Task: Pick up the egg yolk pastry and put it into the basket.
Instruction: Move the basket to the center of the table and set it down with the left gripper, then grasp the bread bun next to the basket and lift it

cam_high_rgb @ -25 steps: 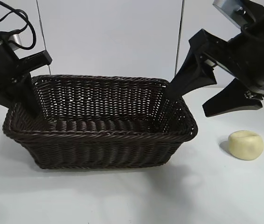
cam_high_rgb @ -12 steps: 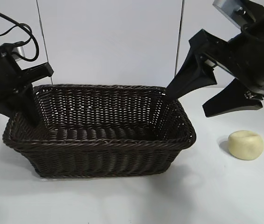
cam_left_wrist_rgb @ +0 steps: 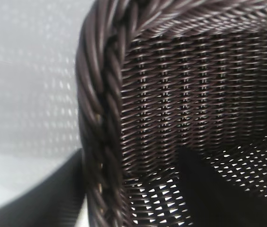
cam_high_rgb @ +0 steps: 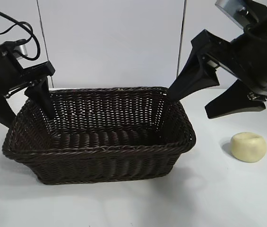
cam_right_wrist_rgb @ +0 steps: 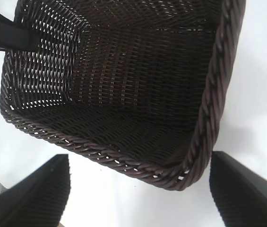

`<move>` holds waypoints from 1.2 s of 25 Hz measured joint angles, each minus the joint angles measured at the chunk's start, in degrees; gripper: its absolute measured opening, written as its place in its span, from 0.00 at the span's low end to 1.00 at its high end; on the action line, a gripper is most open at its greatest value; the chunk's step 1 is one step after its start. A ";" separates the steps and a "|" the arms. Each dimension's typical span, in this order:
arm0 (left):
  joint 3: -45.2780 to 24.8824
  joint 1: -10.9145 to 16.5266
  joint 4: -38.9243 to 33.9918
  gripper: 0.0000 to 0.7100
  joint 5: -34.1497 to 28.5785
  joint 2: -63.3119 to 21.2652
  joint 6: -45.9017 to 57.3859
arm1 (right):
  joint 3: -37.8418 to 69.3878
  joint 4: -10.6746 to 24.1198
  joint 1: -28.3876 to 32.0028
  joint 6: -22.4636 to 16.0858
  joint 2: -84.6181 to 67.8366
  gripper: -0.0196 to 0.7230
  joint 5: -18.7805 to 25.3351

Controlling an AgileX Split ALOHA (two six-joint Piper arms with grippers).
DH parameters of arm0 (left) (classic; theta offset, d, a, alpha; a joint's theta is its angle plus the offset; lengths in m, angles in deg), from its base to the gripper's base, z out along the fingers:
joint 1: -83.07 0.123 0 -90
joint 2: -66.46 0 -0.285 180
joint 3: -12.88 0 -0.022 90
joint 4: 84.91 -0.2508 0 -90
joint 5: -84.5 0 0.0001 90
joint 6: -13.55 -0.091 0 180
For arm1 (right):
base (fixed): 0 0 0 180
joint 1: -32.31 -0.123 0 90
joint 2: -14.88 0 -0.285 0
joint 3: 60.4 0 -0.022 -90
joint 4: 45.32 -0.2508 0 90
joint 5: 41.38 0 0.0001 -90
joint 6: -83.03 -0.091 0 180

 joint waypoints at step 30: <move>5.51 14.10 -26.49 0.84 -10.06 -10.03 7.01 | 0.00 0.04 0.00 0.00 0.00 0.81 0.12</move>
